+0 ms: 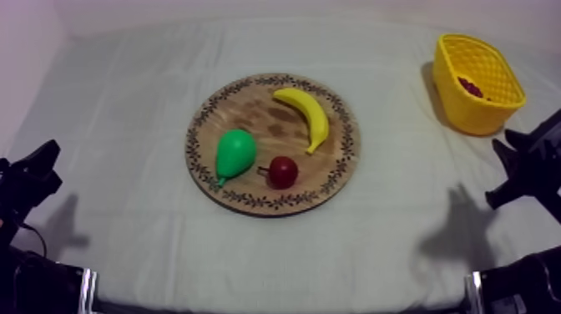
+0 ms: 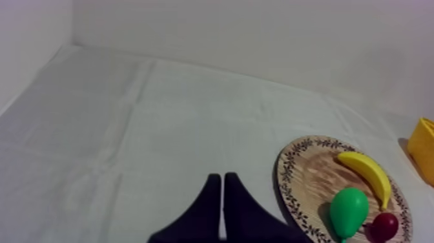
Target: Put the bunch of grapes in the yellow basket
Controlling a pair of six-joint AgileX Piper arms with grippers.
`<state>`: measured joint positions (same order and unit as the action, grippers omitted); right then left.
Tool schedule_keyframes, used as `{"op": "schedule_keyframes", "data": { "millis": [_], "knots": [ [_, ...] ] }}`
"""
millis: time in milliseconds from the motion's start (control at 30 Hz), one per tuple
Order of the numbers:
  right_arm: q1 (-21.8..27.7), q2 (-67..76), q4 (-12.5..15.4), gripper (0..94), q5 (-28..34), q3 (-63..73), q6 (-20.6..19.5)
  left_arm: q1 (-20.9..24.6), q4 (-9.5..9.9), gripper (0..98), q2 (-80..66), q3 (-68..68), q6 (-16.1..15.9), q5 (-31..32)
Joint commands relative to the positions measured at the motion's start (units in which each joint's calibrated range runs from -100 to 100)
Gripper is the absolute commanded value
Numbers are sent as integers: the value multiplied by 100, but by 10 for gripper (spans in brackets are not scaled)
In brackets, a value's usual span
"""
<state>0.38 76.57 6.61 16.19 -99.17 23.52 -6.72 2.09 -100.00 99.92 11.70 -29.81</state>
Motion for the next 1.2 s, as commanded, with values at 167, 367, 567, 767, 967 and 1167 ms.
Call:
{"op": "schedule_keyframes", "data": {
  "millis": [167,367,567,767,967,1167],
  "knots": [
    [-66,1060,-501,14,1014,-66,-942,3,-2,1,0,-3,2,-1],
    [-59,1580,-560,7,1703,-71,-1477,3,-2,1,0,-3,0,-1],
    [-90,1869,-568,5,2004,-72,-1708,3,-2,1,0,-3,0,-1],
    [-98,1905,-574,38,2066,-72,-1586,3,-2,1,0,-3,0,-1],
    [-99,1909,-575,69,2073,-72,-1484,3,-2,1,0,-3,0,-1],
    [-100,1910,-575,12,2074,-72,-1233,3,-2,1,0,-3,0,-1]
  ]
}}
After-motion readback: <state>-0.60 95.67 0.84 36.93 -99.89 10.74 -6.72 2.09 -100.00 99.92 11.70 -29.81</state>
